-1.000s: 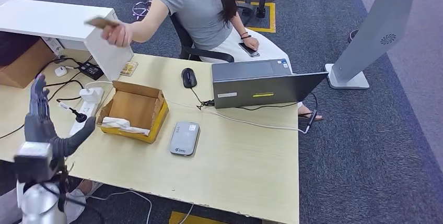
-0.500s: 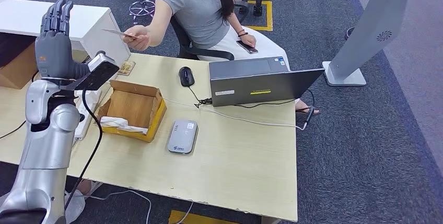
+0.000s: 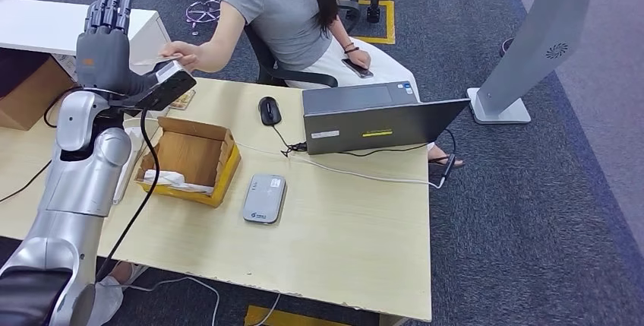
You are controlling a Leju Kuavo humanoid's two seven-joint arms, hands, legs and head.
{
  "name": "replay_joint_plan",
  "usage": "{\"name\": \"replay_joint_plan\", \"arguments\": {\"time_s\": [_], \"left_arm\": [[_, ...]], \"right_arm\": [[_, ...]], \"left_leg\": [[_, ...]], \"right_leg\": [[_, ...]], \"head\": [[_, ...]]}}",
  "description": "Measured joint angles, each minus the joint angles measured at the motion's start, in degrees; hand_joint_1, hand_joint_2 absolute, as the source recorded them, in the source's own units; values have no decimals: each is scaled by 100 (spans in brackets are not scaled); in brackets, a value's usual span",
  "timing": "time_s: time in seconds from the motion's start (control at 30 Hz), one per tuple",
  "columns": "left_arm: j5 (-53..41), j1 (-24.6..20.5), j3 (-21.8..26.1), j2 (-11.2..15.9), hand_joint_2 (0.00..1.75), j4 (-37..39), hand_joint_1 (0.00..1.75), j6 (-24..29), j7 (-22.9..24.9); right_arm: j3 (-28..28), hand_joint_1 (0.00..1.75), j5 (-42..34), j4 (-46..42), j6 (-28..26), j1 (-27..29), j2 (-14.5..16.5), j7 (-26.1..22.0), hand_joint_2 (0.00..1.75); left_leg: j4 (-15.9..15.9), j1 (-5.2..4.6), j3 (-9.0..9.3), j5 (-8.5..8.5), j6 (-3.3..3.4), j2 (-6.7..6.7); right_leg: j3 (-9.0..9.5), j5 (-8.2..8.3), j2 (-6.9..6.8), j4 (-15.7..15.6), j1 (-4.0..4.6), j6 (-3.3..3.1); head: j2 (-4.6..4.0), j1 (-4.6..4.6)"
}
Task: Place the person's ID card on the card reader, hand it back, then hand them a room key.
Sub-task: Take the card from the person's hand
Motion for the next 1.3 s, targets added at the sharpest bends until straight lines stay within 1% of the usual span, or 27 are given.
{"name": "replay_joint_plan", "arguments": {"time_s": [0.87, 0.9, 1.0, 1.03, 1.3], "left_arm": [[17, 74, -15, 73, 175, 34, 0, 2, 16], [17, 74, -15, 73, 175, 34, 34, 2, 16], [17, 75, -15, 73, 175, 34, 165, 2, 16], [18, 76, -15, 73, 175, 34, 175, 1, 16], [64, 85, -67, 71, 175, 34, 175, -22, 15]], "right_arm": [[0, 0, 16, 0, -7, 15, -33, -5, 0], [0, 0, 16, 0, -7, 15, -33, -5, 0], [0, 0, 17, 0, -7, 15, -33, -4, 0], [0, 0, 17, 0, -7, 15, -34, -4, 0], [0, 0, 17, 0, 0, 15, -38, -9, 0]], "left_leg": [[0, 0, -4, 0, 0, -1], [0, 0, -4, 0, 0, -1], [0, 0, -4, 0, 0, -1], [0, 0, -4, 0, 0, -1], [0, 0, -5, 0, 0, -1]], "right_leg": [[-2, 0, -1, 1, 0, 0], [-2, 0, -1, 1, 0, 0], [-2, 0, -1, 1, 0, 0], [-2, 0, -1, 1, 0, 0], [-4, 0, 0, 1, 0, 0]], "head": [[0, 0], [0, 0], [0, 0], [0, 0], [0, 1]]}}
